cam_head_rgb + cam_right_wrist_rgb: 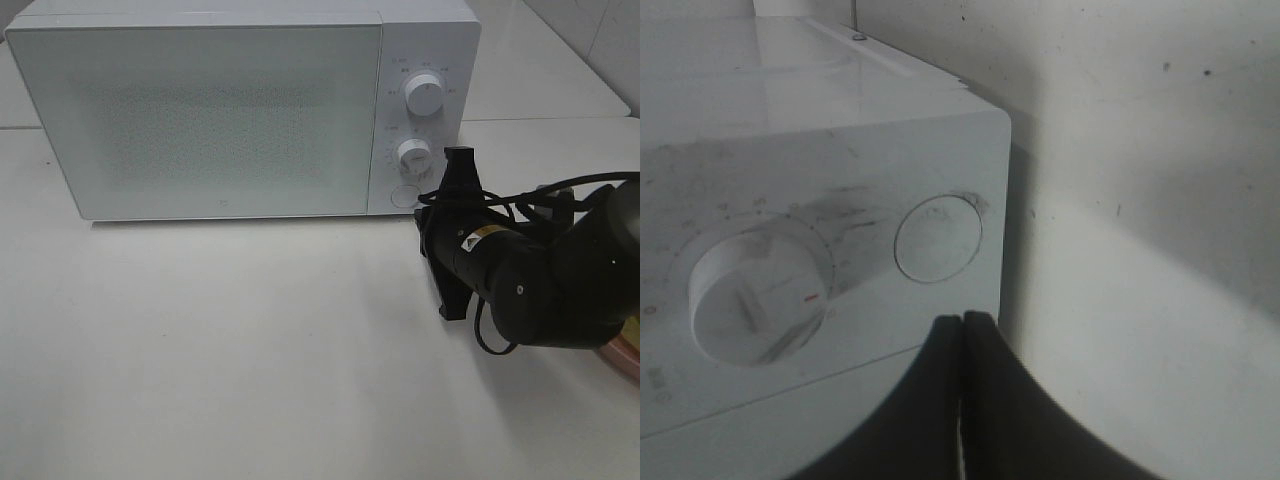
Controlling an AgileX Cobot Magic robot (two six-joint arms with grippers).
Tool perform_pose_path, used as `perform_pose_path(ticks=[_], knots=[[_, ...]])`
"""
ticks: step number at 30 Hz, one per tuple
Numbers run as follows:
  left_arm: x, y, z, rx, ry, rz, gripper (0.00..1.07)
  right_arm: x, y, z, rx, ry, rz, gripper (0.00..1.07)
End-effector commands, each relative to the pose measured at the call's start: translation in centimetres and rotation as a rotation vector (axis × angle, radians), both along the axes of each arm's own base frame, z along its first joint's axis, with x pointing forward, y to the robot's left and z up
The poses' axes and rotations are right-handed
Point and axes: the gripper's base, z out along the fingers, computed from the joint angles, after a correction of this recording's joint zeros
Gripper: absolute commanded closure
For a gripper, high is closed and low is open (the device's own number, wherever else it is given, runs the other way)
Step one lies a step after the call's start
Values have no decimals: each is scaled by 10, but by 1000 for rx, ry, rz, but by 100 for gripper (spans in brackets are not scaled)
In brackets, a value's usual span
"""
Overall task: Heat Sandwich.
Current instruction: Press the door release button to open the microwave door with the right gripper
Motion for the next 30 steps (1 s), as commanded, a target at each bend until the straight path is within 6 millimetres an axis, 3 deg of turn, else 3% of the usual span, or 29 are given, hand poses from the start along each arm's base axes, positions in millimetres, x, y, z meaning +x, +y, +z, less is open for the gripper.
perform_pose_path(ticks=[1, 15, 21, 30], knots=[[-4, 0, 0, 4, -30, -1, 7, 10, 1, 0, 0, -10, 11, 107], [-4, 0, 0, 4, -30, -1, 7, 53, 8, -14, 12, -5, 1, 107], [-4, 0, 0, 4, -30, -1, 7, 57, -1, -15, 8, 13, -21, 107], [-4, 0, 0, 4, -30, -1, 7, 63, 2, -19, 6, 24, 0, 107]])
